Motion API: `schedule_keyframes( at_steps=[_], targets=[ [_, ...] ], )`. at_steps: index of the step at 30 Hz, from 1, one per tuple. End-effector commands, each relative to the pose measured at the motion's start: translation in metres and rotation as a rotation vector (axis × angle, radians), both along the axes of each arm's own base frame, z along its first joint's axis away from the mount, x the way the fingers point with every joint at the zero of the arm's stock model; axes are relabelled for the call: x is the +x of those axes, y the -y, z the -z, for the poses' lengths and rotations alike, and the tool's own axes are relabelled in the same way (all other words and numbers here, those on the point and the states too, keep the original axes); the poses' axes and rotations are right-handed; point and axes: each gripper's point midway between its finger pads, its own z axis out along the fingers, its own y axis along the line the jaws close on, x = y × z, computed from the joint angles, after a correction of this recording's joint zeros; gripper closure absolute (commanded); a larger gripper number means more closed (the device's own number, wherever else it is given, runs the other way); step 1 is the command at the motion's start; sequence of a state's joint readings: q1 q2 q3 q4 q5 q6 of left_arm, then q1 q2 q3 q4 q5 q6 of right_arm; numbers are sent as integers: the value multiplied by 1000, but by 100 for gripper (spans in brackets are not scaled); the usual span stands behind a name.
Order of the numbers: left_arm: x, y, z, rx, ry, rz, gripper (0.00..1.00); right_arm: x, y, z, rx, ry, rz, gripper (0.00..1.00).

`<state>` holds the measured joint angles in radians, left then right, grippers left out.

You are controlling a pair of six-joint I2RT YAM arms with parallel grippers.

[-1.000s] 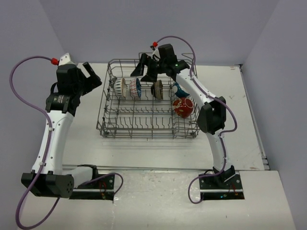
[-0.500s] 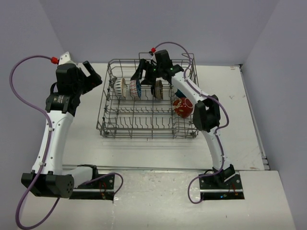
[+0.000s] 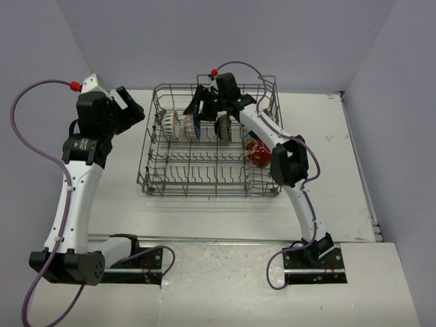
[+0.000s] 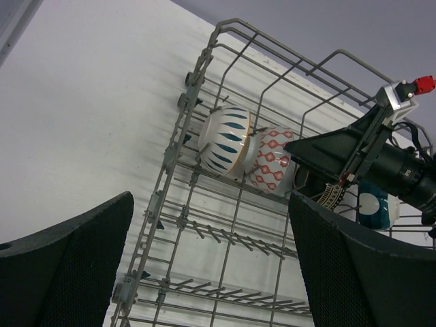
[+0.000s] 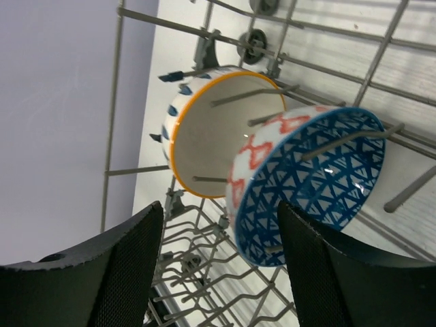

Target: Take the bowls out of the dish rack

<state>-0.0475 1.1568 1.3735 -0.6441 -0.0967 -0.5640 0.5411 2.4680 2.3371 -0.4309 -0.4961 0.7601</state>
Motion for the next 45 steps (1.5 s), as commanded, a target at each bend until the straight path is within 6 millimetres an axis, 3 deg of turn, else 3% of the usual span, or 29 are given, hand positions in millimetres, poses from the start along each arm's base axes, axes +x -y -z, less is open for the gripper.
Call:
schedule_keyframes(
  at_steps=[1, 10, 25, 29, 35, 38, 45],
  targets=[
    [0, 5, -27, -22, 87, 18, 5, 10, -17, -16, 50, 66, 1, 32],
    [-5, 3, -35, -10, 104, 13, 6, 4, -22, 1, 14, 46, 4, 38],
    [-10, 5, -43, -17, 120, 22, 5, -13, -10, 36, -186, -11, 139, 38],
    [-11, 4, -45, -12, 123, 22, 5, -15, -13, 28, -189, 7, 148, 39],
    [-11, 5, -44, -12, 125, 27, 5, -17, 2, 17, -251, 51, 194, 35],
    [-10, 5, -36, -17, 113, 23, 5, -21, 12, -8, -255, 102, 207, 30],
    [-8, 1, -5, -9, 46, -5, 6, -22, 26, -45, -247, 161, 222, 18]
  ],
)
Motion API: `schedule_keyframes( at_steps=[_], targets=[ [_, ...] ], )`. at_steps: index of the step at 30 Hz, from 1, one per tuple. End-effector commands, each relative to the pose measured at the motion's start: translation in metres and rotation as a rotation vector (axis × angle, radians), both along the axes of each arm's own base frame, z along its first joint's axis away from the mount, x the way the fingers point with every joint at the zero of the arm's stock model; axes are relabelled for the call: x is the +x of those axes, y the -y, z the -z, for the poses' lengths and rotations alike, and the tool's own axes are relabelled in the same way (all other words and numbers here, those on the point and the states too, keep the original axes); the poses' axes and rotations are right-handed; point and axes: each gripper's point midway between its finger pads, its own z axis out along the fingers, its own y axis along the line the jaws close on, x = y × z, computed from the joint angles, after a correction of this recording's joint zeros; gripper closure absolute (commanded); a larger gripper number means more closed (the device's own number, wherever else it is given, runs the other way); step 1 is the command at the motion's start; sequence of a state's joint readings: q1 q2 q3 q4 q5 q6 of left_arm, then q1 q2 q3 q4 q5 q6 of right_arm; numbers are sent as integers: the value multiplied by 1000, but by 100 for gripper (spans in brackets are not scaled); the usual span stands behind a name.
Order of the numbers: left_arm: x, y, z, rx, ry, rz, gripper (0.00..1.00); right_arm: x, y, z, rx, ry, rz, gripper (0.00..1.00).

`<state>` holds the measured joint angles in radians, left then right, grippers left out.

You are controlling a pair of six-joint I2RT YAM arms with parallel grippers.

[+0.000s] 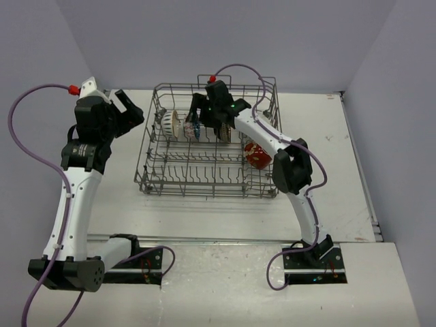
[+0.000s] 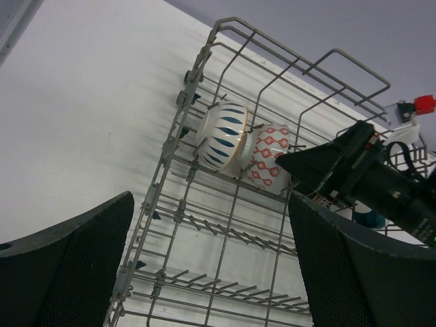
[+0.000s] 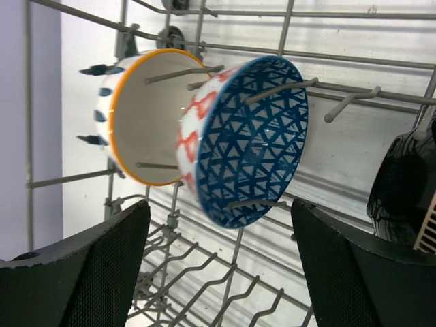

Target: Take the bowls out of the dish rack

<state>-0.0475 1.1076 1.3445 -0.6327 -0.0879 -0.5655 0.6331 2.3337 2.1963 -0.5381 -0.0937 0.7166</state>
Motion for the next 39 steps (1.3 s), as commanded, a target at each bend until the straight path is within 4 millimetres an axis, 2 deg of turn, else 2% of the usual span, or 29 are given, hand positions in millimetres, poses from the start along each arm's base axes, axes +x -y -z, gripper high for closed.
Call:
schedule_keyframes(
  at_steps=[1, 8, 12, 18, 21, 24, 26, 32, 39],
  targets=[
    [2, -1, 3, -1, 10, -15, 6, -6, 7, -62, 29, 96, 1, 15],
    [-1, -2, 14, 7, -9, -17, 7, -7, -3, -63, 94, 59, 6, 11],
    [-5, -6, 12, 24, -4, -30, 7, -7, -12, -59, 119, 47, 34, 14],
    [-10, -19, 19, 54, -41, -94, 7, 0, -29, -72, 148, 96, 65, 17],
    [-15, -34, 32, 77, -94, -183, 8, 5, -30, -71, 149, 99, 76, 21],
    [-18, -39, 48, 87, -150, -216, 8, 7, -32, -65, 154, 86, 85, 24],
    [-20, -39, 58, 83, -176, -224, 9, 7, -33, -61, 154, 81, 87, 25],
    [-19, -38, 71, 80, -195, -217, 9, 8, -32, -49, 140, 71, 102, 25],
    [-10, -30, 97, 61, -243, -180, 9, 10, -35, -34, 137, 52, 91, 27]
  ],
)
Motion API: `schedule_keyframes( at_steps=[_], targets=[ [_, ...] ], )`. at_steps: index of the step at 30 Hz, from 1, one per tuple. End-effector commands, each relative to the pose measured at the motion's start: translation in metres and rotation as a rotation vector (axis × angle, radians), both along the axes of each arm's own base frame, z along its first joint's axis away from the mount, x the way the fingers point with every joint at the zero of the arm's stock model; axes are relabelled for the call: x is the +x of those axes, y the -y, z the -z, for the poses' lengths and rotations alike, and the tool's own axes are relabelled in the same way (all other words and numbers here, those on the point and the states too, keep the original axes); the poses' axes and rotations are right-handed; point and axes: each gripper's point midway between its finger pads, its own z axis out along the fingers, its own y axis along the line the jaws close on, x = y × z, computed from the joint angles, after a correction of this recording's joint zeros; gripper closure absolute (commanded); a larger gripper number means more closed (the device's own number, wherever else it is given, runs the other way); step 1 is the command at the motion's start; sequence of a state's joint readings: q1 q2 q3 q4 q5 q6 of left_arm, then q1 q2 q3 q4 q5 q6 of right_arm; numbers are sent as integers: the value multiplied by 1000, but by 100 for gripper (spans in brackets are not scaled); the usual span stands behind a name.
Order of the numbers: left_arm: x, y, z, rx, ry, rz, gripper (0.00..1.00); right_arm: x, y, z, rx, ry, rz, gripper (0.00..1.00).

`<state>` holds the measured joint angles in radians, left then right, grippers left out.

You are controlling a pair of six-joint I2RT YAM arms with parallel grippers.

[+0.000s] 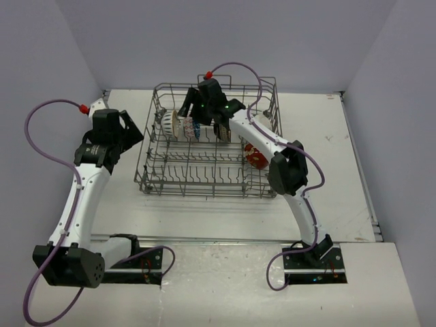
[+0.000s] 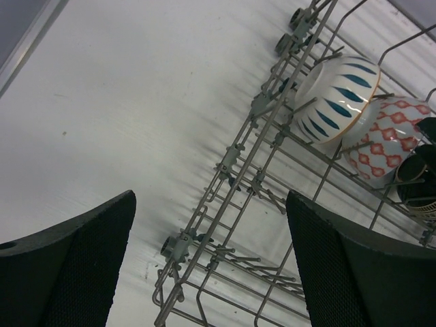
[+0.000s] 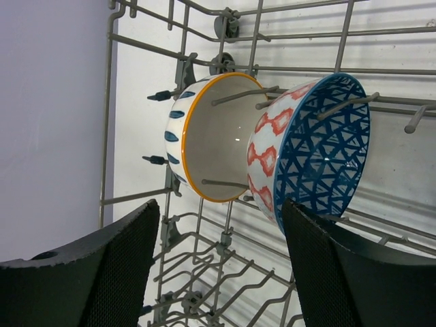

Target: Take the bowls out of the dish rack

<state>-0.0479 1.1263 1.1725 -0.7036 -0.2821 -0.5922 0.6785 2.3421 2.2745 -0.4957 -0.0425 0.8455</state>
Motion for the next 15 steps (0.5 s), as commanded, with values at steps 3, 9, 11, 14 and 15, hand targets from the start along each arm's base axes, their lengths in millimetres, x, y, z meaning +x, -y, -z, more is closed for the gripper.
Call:
schedule_keyframes(
  at_steps=[3, 9, 11, 14, 15],
  targets=[
    [11, 5, 12, -28, -8, -5, 10, 8, -8, 10, 17, 3, 6, 30],
    [13, 3, 24, -17, -39, -12, 10, 10, -9, 20, 19, -6, 5, 33],
    [13, 3, 27, -17, -45, -12, 10, 10, -10, 23, 17, -10, 4, 35],
    [12, 4, 30, -24, -47, -10, 10, 11, -12, 23, 21, -8, 1, 37],
    [11, 4, 31, -24, -50, -10, 10, 11, -12, 24, 20, -9, 3, 38]
  ],
)
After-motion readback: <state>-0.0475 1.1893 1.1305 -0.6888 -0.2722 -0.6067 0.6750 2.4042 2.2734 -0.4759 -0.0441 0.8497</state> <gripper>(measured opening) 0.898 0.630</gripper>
